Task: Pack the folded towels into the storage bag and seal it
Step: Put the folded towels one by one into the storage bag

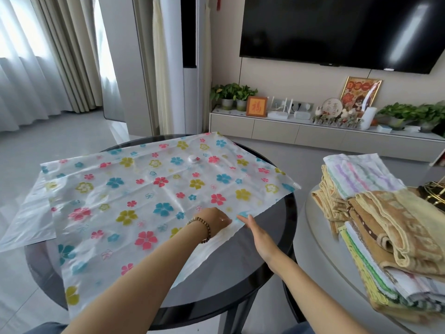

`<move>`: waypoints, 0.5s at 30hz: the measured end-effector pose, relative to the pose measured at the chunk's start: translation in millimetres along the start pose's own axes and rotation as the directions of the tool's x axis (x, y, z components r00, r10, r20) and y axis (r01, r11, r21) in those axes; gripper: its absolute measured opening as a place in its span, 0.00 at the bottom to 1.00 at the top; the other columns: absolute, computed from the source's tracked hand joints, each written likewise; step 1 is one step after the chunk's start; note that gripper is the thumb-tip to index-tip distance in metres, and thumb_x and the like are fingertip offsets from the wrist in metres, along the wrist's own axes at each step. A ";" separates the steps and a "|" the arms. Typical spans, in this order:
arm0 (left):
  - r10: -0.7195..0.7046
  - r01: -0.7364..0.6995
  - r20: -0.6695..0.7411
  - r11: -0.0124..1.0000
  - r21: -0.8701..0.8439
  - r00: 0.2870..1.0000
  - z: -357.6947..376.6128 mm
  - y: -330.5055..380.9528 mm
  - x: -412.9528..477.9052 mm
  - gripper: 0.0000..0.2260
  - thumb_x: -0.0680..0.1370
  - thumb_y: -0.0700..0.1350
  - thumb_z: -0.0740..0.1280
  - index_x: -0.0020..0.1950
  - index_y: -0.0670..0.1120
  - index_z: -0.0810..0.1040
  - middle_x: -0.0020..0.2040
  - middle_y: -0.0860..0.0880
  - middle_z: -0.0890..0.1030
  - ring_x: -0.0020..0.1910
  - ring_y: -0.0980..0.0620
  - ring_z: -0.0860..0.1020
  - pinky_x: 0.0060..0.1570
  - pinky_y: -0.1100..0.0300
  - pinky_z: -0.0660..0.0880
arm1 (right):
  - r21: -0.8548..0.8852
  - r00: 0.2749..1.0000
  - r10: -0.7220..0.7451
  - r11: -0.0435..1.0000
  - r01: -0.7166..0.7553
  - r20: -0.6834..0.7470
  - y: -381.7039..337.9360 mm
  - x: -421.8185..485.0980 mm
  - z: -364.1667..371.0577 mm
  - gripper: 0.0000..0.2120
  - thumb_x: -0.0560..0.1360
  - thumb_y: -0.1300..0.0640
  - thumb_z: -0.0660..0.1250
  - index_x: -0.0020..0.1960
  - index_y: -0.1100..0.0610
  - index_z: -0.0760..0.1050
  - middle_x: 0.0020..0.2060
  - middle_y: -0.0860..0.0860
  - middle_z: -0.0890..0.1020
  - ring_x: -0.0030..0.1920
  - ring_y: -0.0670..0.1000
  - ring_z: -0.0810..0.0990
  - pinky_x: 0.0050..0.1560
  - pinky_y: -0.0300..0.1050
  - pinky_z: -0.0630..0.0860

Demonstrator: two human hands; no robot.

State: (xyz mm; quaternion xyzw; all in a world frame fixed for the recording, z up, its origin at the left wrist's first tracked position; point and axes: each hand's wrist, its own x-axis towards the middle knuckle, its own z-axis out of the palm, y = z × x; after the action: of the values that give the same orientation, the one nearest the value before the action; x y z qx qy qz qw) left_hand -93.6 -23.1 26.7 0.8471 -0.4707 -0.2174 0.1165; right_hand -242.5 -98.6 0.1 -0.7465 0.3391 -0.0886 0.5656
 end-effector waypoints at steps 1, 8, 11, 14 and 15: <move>-0.019 0.019 0.012 0.999 -0.033 1.000 -0.3 3.0 4.4 0.18 0.80 0.52 0.57 0.62 0.46 0.77 0.61 0.47 0.79 0.57 0.47 0.78 0.57 0.58 0.73 | 0.017 1.000 0.004 1.000 -0.004 0.005 -2.1 -0.4 -0.7 0.25 0.79 0.37 0.41 0.70 0.39 0.65 0.75 0.43 0.60 0.76 0.49 0.52 0.74 0.52 0.48; -0.042 0.006 -0.036 0.731 -0.682 0.998 -21.3 7.6 14.8 0.16 0.80 0.48 0.57 0.58 0.40 0.79 0.57 0.45 0.80 0.47 0.48 0.78 0.41 0.63 0.76 | 0.078 0.998 0.061 0.995 -0.060 -0.015 -5.8 -2.5 -20.8 0.28 0.80 0.39 0.41 0.73 0.49 0.63 0.74 0.46 0.61 0.75 0.48 0.55 0.73 0.47 0.50; -0.015 -0.102 -0.159 0.707 -0.700 0.987 -42.9 21.2 18.5 0.17 0.81 0.49 0.56 0.58 0.41 0.79 0.53 0.48 0.81 0.36 0.54 0.75 0.37 0.64 0.75 | 0.096 0.998 0.043 0.995 -0.039 -0.039 -11.3 1.2 -41.4 0.30 0.78 0.36 0.41 0.72 0.47 0.65 0.73 0.45 0.63 0.75 0.47 0.58 0.75 0.49 0.50; 0.015 -0.184 -0.258 0.740 -0.647 0.966 -60.7 43.3 29.8 0.17 0.80 0.50 0.56 0.57 0.43 0.80 0.49 0.51 0.81 0.31 0.56 0.72 0.29 0.68 0.72 | 0.028 0.998 -0.002 1.000 0.004 -0.060 -26.7 7.9 -73.5 0.28 0.78 0.36 0.43 0.69 0.45 0.68 0.70 0.47 0.69 0.71 0.48 0.65 0.74 0.52 0.56; 0.021 -0.200 -0.277 0.745 -0.636 0.961 -64.8 51.3 34.3 0.17 0.80 0.50 0.56 0.56 0.43 0.80 0.49 0.50 0.81 0.31 0.56 0.72 0.28 0.68 0.72 | -0.007 0.998 -0.015 1.000 0.015 -0.057 -34.1 8.8 -85.9 0.26 0.78 0.38 0.43 0.68 0.46 0.69 0.68 0.48 0.70 0.70 0.48 0.67 0.74 0.52 0.58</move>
State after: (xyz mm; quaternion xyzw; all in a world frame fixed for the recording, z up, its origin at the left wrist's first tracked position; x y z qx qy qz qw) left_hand -85.1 -79.8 95.4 0.7424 -0.3949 -0.2523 0.4788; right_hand -266.4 -166.9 58.3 -0.7482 0.3497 -0.1128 0.5524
